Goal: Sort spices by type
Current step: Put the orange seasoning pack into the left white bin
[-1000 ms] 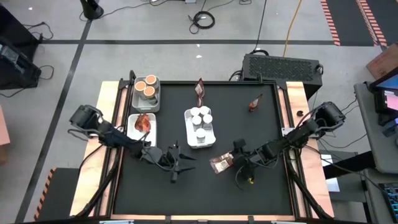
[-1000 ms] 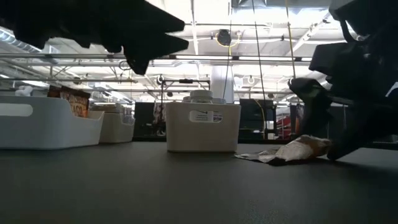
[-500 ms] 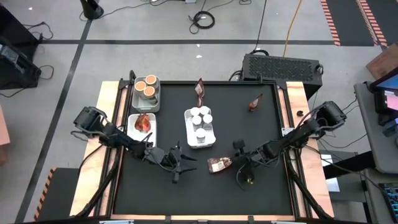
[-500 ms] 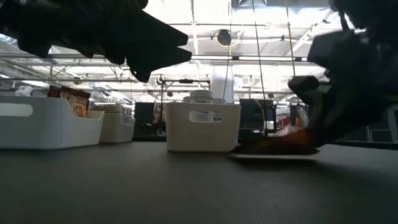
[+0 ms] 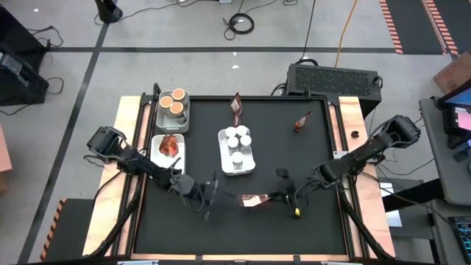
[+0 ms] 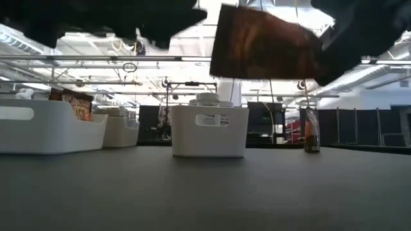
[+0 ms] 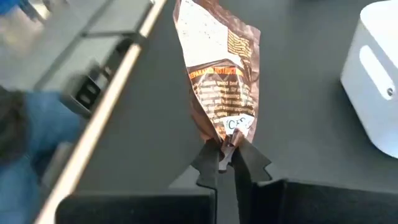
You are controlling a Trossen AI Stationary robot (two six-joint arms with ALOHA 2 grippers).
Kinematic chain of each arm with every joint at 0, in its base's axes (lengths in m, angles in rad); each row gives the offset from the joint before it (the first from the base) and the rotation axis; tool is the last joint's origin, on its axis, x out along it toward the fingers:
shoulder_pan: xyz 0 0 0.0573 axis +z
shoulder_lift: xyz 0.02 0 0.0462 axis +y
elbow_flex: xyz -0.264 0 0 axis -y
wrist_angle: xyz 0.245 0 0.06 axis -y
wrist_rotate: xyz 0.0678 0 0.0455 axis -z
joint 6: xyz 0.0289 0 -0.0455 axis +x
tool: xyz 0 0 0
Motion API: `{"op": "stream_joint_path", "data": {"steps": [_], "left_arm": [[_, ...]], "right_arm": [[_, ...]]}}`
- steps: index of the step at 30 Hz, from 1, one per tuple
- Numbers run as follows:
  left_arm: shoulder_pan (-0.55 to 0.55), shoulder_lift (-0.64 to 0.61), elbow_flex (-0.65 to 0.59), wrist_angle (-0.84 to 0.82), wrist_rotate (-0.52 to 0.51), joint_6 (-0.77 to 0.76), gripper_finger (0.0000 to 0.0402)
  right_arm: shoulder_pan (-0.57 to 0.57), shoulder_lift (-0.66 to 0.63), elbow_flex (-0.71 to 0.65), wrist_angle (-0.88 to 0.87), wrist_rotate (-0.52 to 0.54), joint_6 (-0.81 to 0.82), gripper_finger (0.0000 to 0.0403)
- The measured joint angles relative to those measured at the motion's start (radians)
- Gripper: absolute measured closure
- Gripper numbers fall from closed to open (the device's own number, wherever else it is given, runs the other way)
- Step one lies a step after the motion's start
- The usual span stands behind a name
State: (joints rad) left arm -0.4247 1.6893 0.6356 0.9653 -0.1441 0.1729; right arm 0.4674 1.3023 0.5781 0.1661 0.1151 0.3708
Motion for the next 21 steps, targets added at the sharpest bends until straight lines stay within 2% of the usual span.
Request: {"op": "stream_joint_path", "data": {"steps": [2, 5, 18, 21], "left_arm": [[-0.007, 0.0, 0.011, -0.001, 0.0, 0.127, 0.0226], [-0.01, 0.0, 0.031, -0.001, 0.0, 0.204, 0.0226], [0.006, 0.0, 0.049, -0.003, -0.013, 0.203, 0.0226], [0.007, 0.0, 0.05, -0.003, -0.013, 0.203, 0.0226]], "right_arm": [[0.0, -0.013, 0.0, 0.023, -0.017, 0.031, 0.0403], [0.005, -0.021, 0.0, 0.054, -0.017, 0.047, 0.0403], [-0.008, -0.021, 0.001, 0.171, -0.002, 0.009, 0.0402], [-0.016, -0.021, 0.001, 0.176, 0.033, 0.007, 0.0402]]}}
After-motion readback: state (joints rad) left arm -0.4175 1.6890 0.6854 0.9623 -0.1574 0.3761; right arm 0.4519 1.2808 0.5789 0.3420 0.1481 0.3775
